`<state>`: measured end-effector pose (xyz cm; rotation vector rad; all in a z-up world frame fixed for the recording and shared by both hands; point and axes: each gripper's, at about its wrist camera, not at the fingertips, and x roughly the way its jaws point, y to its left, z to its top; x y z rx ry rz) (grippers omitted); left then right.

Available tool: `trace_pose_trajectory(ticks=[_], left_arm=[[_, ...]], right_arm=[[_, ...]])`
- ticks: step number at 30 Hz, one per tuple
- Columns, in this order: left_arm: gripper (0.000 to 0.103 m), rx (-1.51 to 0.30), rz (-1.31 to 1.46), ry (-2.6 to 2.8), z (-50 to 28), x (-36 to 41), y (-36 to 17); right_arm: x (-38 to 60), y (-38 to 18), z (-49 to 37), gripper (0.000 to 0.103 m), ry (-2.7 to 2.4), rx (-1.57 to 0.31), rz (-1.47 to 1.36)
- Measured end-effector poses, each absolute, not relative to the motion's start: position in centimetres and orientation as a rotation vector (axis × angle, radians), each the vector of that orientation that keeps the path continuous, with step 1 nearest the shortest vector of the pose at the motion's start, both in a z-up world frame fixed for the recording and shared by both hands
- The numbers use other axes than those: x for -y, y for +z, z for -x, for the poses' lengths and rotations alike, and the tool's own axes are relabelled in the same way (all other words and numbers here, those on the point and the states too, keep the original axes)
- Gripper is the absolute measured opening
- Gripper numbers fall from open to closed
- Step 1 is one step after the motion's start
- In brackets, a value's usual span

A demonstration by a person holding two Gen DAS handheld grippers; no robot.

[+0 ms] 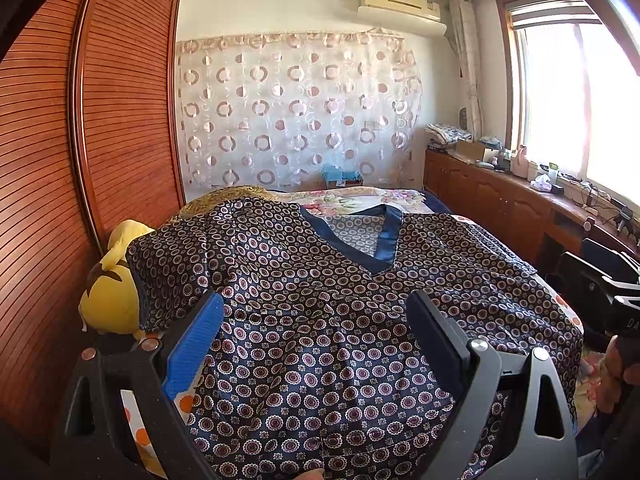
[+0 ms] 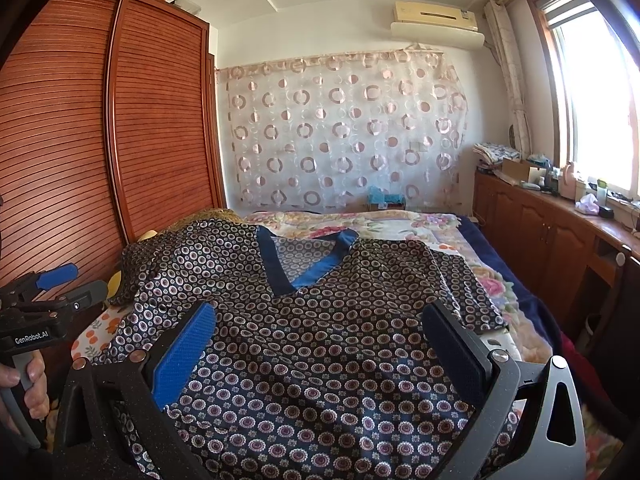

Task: Fold small clothes

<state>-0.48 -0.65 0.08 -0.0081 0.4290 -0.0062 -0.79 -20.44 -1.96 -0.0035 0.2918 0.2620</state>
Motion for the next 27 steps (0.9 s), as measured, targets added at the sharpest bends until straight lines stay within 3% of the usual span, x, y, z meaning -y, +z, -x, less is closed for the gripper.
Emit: trace_pose_trajectory(ticks=[27], left_arm=[[0.093,-0.423,0.011,-0.012,0.61,0.80,0.30]], right_arm=[[20.42,-1.91,1.11,0.103,0.260,-0.282,0.003]])
